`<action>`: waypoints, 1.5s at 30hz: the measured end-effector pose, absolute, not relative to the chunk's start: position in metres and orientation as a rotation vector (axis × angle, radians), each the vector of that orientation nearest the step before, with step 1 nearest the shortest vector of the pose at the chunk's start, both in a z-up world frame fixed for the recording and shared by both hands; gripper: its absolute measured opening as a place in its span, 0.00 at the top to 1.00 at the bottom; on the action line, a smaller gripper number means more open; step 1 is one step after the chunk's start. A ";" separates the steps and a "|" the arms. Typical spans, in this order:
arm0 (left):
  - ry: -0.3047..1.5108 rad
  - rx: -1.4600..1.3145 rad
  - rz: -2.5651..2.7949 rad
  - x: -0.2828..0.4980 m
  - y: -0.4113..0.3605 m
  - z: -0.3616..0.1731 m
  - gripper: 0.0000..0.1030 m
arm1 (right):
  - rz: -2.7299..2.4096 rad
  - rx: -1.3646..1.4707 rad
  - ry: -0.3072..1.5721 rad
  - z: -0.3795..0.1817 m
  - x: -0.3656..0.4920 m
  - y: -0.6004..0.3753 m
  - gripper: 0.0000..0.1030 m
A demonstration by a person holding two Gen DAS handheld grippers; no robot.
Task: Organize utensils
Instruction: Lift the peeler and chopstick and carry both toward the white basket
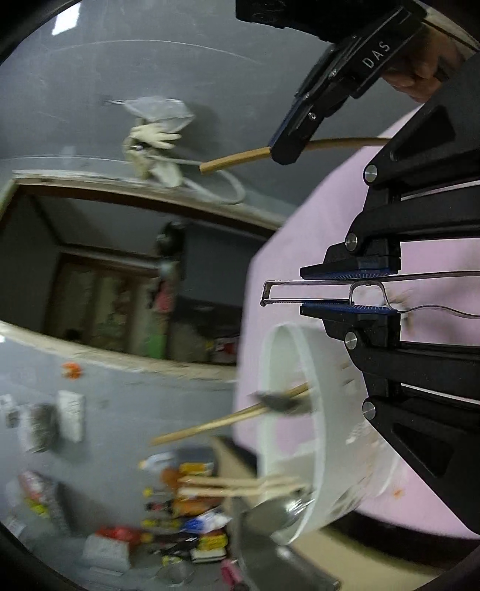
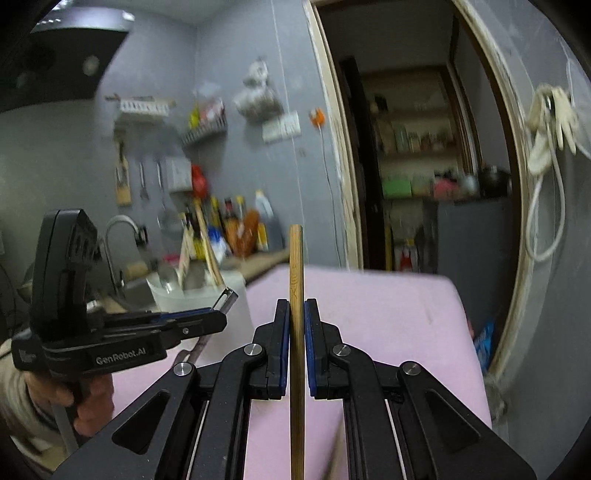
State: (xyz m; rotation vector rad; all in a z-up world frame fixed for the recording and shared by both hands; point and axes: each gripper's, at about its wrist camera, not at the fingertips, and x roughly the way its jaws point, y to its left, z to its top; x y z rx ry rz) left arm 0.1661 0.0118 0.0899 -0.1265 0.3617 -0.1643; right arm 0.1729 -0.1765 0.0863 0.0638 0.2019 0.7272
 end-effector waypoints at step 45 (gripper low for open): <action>-0.108 -0.392 0.195 0.179 0.195 0.135 0.91 | 0.751 0.367 -0.249 0.142 0.242 -0.075 0.95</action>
